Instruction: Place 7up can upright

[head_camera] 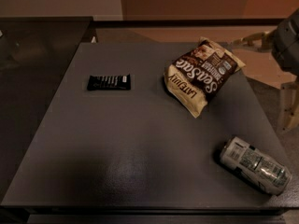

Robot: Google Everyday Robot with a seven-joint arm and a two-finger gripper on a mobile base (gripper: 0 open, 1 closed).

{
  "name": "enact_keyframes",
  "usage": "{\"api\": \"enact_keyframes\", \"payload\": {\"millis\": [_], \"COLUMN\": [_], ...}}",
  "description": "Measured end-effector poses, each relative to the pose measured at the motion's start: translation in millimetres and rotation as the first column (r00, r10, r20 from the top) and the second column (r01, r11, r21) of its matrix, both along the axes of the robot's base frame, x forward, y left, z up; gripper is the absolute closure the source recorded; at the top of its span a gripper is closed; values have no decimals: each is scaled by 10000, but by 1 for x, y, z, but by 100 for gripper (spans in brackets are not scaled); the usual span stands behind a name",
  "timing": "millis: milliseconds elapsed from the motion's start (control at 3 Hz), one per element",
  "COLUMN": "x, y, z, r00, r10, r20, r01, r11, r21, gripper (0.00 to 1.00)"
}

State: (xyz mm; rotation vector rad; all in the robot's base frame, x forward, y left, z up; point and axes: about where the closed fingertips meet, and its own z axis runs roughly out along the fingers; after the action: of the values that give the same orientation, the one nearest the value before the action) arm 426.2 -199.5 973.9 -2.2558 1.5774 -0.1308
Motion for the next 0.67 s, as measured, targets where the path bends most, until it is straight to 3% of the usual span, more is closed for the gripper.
{"api": "enact_keyframes", "payload": {"millis": [333, 667], "x": [-5, -13], "y": [3, -2], "z": [-2, -10], "r00": [9852, 9482], "r10": [1694, 3110], "r20": [280, 653], "r01": [-1681, -3058], "r11": [9849, 9489], "r21": [-425, -777], "gripper": [0, 0]}}
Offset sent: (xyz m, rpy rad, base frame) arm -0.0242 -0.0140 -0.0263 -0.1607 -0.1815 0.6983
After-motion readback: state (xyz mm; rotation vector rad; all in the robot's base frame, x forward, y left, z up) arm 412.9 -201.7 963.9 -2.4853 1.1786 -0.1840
